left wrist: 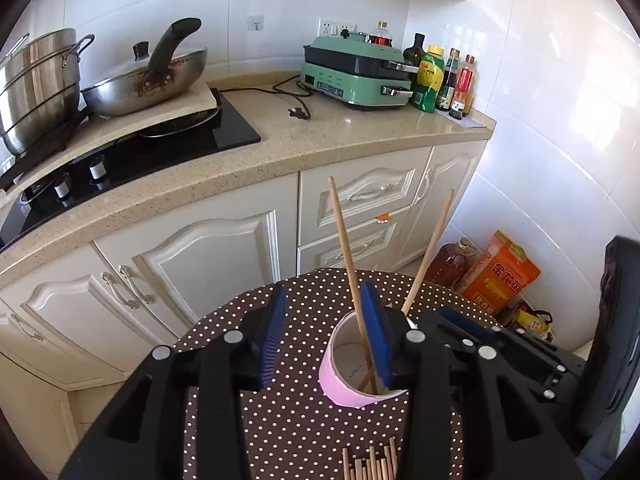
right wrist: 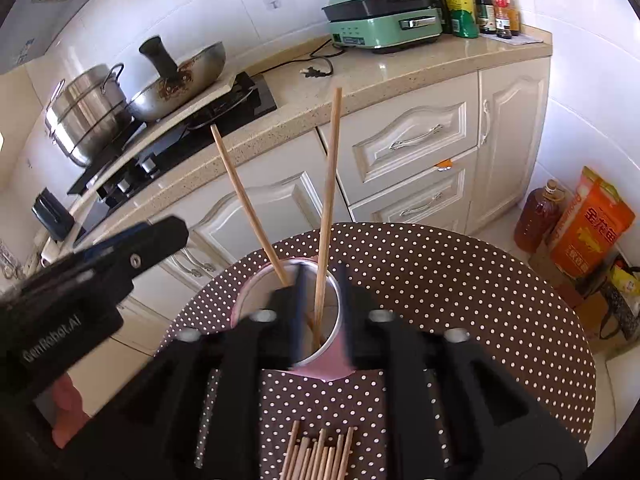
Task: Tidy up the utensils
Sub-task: 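Lower the chopsticks into the pink cup and open both grippers, then withdraw both grippers from the cup back over the remaining chopsticks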
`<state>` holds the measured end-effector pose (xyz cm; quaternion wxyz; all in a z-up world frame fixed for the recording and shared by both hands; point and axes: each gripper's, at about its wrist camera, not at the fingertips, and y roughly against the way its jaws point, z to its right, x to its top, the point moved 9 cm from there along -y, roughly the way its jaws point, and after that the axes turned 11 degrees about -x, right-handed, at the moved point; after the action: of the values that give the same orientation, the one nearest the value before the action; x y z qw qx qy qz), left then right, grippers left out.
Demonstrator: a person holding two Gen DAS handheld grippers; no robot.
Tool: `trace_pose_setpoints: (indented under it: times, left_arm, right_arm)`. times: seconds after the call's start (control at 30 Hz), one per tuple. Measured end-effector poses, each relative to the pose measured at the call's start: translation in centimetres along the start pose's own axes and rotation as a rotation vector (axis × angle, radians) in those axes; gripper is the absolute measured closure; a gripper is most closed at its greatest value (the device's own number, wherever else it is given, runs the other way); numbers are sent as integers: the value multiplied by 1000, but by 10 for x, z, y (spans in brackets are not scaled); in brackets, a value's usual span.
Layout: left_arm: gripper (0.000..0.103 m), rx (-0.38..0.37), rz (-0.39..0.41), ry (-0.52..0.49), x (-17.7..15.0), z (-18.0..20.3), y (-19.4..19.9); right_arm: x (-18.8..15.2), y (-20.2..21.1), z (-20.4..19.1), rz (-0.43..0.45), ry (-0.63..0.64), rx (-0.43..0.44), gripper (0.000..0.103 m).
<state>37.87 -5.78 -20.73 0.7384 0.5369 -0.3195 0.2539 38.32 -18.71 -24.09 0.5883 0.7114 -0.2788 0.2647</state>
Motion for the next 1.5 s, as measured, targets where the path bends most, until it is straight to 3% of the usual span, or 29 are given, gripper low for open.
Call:
trace_pose_setpoints:
  times: [0.03,0.3,0.6,0.7,0.8,0.93,1.17,1.3,1.5]
  left_arm:
    - [64,1,1,-2,0,-1,3]
    - [57,5,53,4,8,-5,36]
    - [49,15,137,-35,25,3,91]
    - [49,70,173,-57,31,2,111]
    - [49,100,159,-84,28,0,125]
    - [49,90,145,-28,14,-7,144]
    - [49,149,37,-60,-26,-9,157]
    - [48,112,-19,-58,-50,1,159]
    - [43,10,-77,36,-86,8,151]
  right_arm:
    - [1,3,0,4,-6,1,40]
    - [12,42,-2,68,25,-46,38]
    - [36,104,-3,144,19,-56,25]
    - [40,127,-2,166,33,-63,19]
    - [40,147,-2,166,29,-59,15]
    - [31,167,-8,150,28,-21,15]
    - [6,185,-9,108,-7,-37,14]
    - [-14,184,1,80,-49,-63,14]
    - [-48,175,25,6,-116,-122,14]
